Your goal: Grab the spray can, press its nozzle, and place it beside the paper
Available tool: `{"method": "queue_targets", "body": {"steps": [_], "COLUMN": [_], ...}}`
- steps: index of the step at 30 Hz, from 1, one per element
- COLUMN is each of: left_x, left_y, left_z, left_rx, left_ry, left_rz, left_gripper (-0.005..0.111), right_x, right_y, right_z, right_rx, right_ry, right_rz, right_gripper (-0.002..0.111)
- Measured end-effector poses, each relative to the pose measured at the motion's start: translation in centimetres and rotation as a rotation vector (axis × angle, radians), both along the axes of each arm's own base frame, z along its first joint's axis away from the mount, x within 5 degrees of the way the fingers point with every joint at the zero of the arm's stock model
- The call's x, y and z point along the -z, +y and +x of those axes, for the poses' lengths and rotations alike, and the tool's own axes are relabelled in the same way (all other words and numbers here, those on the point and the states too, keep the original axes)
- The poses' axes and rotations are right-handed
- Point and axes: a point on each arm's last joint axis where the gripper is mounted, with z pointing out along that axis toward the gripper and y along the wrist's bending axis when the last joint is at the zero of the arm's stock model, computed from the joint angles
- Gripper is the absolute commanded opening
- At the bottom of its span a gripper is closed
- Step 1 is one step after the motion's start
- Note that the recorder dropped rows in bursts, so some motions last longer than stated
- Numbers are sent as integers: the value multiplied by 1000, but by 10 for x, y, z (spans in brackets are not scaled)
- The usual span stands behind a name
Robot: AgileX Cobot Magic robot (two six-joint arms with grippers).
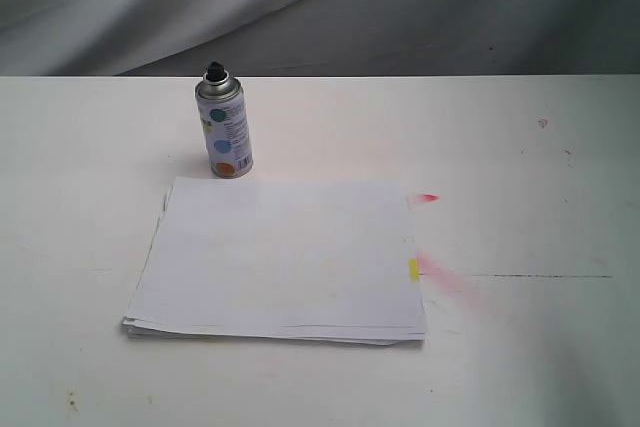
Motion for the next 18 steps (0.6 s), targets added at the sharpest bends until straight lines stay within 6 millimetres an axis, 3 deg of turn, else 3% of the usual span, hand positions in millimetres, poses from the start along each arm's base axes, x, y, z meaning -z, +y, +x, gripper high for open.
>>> {"method": "queue_targets", "body": {"steps": [18], "left_x": [-1], "left_y": [1], "left_z": [0], "left_rx": [-23], "left_ry": [-6], "left_rz": [-241], "left_gripper": [0], "right_x": [0], "right_y": [0], "right_z": [0], "right_rx": [0], "right_ry": [0], "right_rz": [0], "right_gripper": [0]}}
